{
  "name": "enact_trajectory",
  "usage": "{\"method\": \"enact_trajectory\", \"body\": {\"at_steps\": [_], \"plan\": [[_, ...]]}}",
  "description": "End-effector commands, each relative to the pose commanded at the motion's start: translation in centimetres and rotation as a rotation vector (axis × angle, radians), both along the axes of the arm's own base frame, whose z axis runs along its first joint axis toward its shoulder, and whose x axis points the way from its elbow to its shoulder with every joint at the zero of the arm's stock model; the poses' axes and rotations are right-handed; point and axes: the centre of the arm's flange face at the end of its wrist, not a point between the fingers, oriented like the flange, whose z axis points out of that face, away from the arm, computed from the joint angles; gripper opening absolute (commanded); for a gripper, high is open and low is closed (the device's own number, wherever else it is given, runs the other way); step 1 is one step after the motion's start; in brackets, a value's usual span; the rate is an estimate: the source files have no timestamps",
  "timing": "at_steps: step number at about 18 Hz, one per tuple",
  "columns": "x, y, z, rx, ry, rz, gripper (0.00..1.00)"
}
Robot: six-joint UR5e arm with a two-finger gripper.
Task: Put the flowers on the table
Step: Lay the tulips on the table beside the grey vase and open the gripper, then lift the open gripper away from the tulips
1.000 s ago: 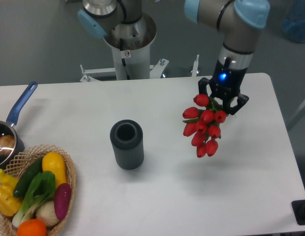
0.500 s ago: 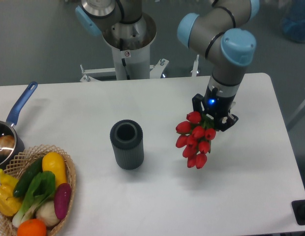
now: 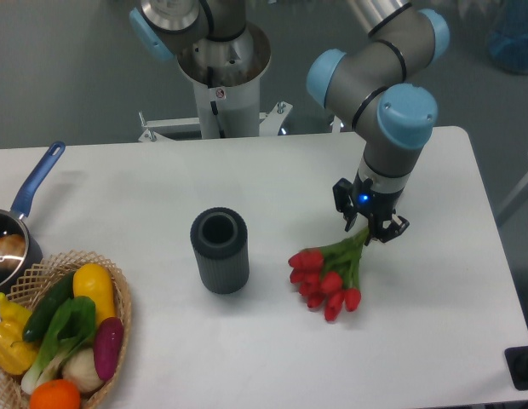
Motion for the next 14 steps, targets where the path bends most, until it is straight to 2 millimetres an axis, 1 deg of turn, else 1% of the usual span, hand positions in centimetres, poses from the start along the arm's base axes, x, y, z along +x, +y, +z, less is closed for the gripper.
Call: {"method": "enact_trajectory", "body": {"at_steps": [3,4,7,8,11,14], "plan": [[-0.3,0.1,-0.1,0.008,0.014,-0.006,0.49],[-0.3,0.1,0.0,0.010,0.018,-0.006,0.51],[-0.7,0.1,0.3,0.018,0.026,-0.006,0.90],[-0.8,0.1,0.5,0.020,0.028,-0.005,1.00],[-0.7,0.3,0.5,0.030,0.034,0.010,1.00],[-1.0,0.6,1.0,0.094,0.034,0.039,1.00]]}}
